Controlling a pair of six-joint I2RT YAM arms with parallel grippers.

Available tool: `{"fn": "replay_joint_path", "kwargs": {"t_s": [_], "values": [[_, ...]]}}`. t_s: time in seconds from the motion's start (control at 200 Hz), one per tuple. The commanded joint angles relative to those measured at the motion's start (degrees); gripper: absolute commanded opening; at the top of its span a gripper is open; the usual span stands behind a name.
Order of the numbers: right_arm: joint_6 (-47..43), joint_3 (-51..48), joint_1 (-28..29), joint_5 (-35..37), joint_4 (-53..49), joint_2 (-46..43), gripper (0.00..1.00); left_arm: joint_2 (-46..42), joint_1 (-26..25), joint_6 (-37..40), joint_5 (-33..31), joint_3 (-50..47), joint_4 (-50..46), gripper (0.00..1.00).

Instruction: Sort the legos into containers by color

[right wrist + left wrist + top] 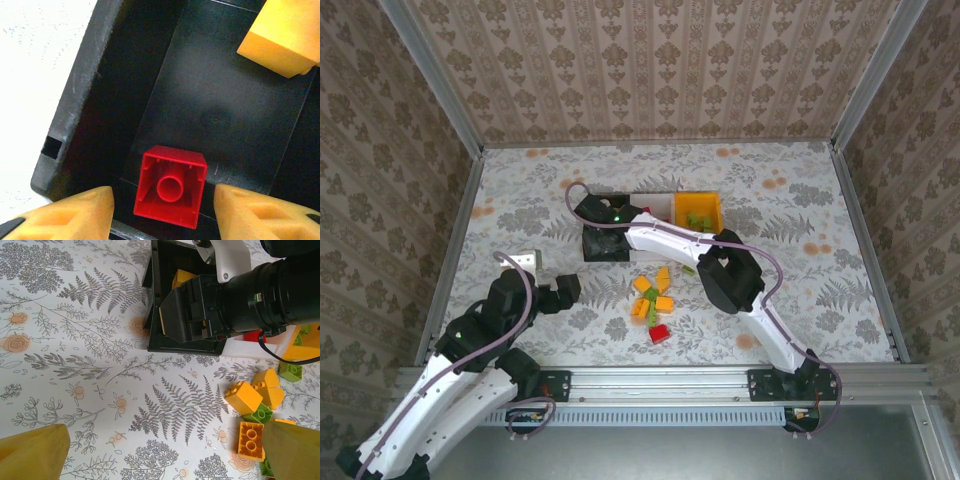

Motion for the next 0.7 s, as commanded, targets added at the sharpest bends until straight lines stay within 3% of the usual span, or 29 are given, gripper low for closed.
{"fn": "replay_joint_path", "kwargs": {"t_s": [0.0,0.305,0.695], "values": [[-0.24,1.32,0.07,1.91,-2.49,2.81,0.53,-0.67,0.34,0.66,0.54,0.67,-1.19,1.0],[-0.75,2.69,-0.02,3.35,-3.32,3.27,0.4,-0.65,0.33,0.34,0.73,0.49,-1.24,1.0],[-2.19,2.77,-0.18,4.28,-0.01,0.18,0.35,-0.56,0.46,0.1,1.0,0.41,-1.22,1.0]]}}
